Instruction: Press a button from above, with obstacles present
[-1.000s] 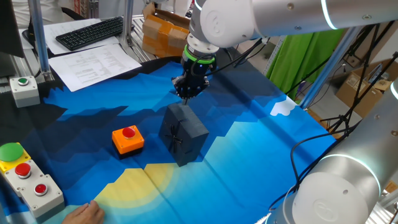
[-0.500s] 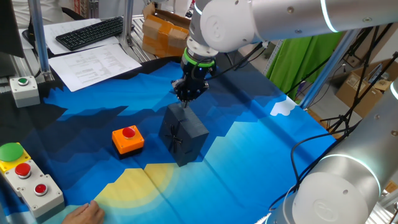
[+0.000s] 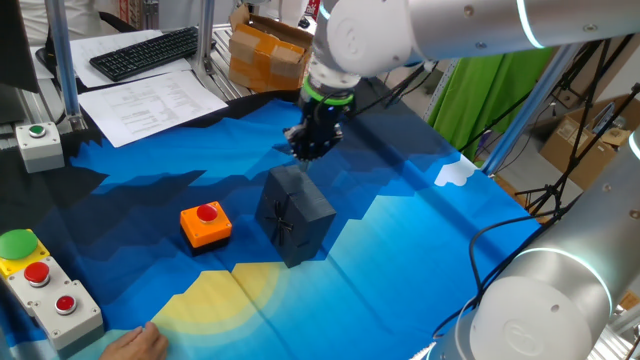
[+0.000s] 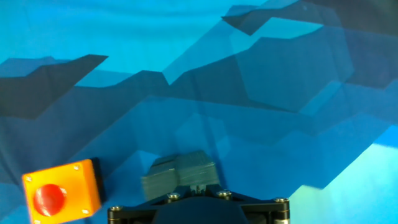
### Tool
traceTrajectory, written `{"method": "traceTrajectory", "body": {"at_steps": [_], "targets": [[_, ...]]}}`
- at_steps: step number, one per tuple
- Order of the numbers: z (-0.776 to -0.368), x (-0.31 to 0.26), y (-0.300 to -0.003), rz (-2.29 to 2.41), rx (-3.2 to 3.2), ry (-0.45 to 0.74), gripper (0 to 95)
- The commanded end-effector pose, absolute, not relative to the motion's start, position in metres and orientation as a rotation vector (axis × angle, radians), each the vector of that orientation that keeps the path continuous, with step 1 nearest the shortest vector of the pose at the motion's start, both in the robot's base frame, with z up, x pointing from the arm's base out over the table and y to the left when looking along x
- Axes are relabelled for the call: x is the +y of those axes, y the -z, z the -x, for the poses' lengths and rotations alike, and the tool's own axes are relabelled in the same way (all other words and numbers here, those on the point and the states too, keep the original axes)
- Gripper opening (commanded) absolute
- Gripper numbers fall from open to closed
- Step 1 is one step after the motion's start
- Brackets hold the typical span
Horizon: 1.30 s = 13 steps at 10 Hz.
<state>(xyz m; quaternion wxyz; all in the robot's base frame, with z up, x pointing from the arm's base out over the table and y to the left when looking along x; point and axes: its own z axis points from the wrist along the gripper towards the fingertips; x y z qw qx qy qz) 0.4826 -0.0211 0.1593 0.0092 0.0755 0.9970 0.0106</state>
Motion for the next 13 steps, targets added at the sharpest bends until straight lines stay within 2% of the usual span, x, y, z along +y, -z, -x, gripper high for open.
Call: {"method": "traceTrajectory", "body": {"at_steps": [1, 3, 5, 6, 7, 9, 11, 13], "targets": [[-0.482, -0.043, -0.155, -0.142, 3.117, -0.009, 0.0], [-0.484, -0.043, -0.149, -0.121, 3.116, 0.003, 0.0], [-0.489, -0.041, -0.13, -0.109, 3.095, 0.029, 0.0], [-0.491, -0.044, -0.122, -0.089, 3.092, 0.091, 0.0], [-0.491, -0.048, -0.117, -0.079, 3.096, 0.101, 0.0], [-0.49, -0.05, -0.117, -0.127, 3.096, 0.045, 0.0], [-0.49, -0.049, -0.12, -0.348, 3.101, -0.19, 0.0], [-0.489, -0.051, -0.148, -0.337, 3.198, -0.232, 0.0]]}}
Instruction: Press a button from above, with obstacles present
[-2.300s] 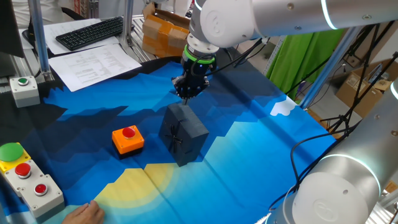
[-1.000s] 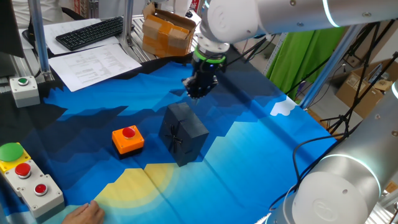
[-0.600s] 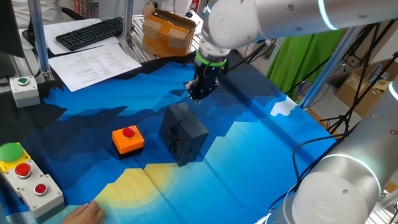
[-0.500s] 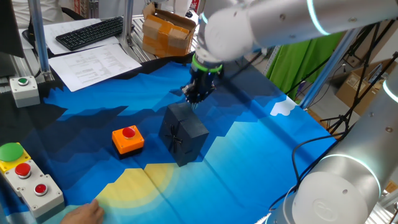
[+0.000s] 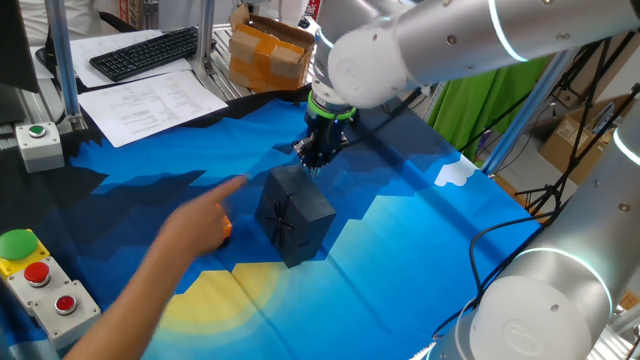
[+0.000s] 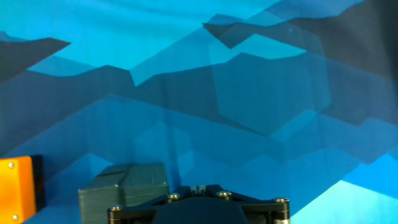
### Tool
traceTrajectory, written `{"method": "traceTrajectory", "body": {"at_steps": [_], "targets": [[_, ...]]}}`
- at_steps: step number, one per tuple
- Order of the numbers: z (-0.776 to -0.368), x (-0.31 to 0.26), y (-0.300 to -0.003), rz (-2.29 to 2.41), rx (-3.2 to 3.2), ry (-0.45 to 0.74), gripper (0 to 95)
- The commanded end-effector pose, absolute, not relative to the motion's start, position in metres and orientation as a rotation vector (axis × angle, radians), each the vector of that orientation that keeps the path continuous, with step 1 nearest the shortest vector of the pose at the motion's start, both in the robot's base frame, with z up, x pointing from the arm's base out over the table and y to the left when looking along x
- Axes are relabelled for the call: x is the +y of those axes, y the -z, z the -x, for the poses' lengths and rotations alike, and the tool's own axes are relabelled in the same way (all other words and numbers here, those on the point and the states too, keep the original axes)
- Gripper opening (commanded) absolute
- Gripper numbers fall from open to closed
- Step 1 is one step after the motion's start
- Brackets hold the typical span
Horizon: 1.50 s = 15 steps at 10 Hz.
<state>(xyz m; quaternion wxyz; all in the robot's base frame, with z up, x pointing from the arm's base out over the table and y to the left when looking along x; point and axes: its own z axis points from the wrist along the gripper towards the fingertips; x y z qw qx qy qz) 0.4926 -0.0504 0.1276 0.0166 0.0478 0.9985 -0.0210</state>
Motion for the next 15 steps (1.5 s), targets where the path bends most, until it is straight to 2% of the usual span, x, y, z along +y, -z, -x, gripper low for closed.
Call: {"method": "traceTrajectory", "body": {"at_steps": [1, 10, 15], "targets": [[-0.491, -0.053, -0.159, -0.329, 3.228, -0.274, 0.0], [-0.501, 0.021, -0.204, -0.45, 3.253, -0.274, 0.0], [-0.508, 0.071, -0.194, -0.528, 3.246, -0.272, 0.0]]}}
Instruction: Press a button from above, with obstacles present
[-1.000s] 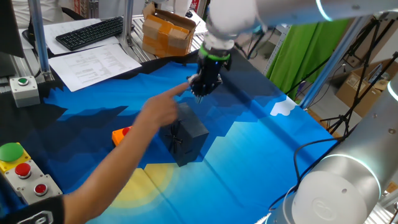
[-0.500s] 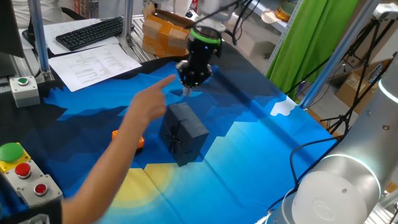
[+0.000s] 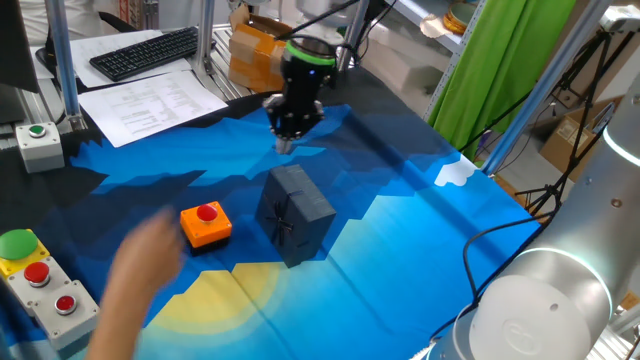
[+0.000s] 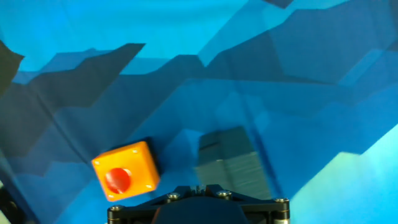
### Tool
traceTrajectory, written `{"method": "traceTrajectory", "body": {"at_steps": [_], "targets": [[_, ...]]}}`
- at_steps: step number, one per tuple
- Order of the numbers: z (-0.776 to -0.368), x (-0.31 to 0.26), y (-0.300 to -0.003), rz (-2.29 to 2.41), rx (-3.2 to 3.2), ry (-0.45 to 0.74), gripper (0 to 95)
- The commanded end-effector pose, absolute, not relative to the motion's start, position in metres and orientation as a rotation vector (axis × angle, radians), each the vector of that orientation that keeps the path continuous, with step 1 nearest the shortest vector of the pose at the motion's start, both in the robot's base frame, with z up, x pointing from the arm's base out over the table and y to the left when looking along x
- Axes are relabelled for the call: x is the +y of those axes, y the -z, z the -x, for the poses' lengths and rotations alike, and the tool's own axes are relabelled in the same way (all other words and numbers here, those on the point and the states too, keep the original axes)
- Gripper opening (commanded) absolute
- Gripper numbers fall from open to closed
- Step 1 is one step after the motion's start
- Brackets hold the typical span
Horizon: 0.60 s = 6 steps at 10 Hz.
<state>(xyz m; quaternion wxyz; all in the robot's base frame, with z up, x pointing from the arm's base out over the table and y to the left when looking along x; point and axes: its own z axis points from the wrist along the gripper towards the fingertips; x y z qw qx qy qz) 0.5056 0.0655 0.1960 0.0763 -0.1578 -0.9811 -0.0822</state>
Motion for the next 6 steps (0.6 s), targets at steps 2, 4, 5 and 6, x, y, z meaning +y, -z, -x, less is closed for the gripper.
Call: {"method": "traceTrajectory", "body": {"at_steps": [2, 4, 5, 6], "targets": [[-0.508, 0.089, -0.182, 0.504, -2.931, 0.245, 0.0], [-0.508, 0.108, -0.172, 0.537, -2.929, 0.237, 0.0], [-0.507, 0.115, -0.169, 0.548, -2.928, 0.235, 0.0], [-0.506, 0.122, -0.165, 0.562, -2.925, 0.236, 0.0]]}}
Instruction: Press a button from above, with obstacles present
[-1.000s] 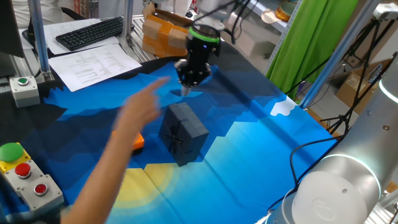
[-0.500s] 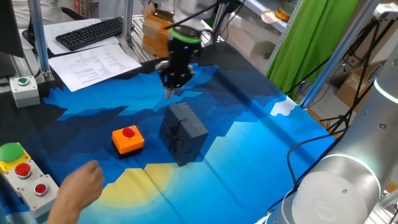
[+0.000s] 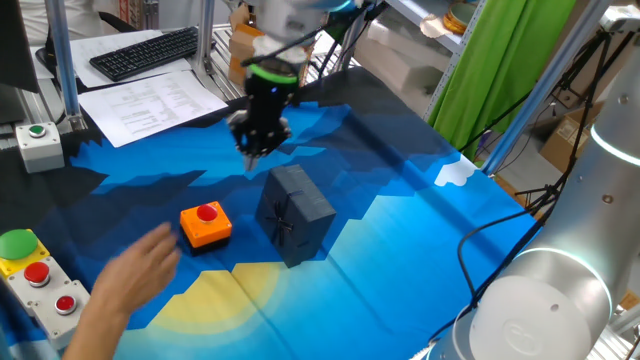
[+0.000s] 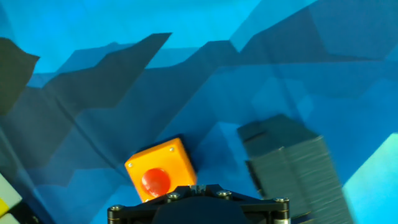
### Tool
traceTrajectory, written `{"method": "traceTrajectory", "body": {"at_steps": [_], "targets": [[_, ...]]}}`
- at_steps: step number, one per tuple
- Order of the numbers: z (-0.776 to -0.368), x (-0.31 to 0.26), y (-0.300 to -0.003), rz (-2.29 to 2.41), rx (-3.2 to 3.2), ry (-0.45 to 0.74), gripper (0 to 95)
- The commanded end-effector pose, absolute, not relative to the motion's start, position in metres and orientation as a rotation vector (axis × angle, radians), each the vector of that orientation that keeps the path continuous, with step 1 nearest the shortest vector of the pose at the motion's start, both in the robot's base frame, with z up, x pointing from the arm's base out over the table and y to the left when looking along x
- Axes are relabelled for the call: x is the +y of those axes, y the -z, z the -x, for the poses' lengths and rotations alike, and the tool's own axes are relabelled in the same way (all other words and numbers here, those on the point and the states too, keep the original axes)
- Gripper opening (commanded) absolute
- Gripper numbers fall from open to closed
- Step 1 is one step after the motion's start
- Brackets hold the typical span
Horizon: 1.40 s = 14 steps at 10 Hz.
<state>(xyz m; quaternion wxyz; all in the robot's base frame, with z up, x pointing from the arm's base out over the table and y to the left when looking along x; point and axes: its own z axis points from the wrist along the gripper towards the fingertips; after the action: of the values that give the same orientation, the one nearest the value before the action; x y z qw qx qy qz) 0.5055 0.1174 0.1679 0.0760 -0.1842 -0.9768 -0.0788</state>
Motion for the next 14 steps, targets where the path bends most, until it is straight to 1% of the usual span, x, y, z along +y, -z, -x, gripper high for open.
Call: {"method": "traceTrajectory", "body": {"at_steps": [1, 2, 3, 7, 14], "targets": [[-0.504, 0.133, -0.16, 0.591, -2.923, 0.234, 0.0], [-0.504, 0.136, -0.158, 0.595, -2.922, 0.235, 0.0], [-0.502, 0.155, -0.147, 0.634, -2.926, 0.224, 0.0], [-0.508, 0.155, -0.123, 0.64, -2.94, 0.228, 0.0], [-0.514, 0.154, -0.122, 0.664, -2.942, 0.187, 0.0]]}}
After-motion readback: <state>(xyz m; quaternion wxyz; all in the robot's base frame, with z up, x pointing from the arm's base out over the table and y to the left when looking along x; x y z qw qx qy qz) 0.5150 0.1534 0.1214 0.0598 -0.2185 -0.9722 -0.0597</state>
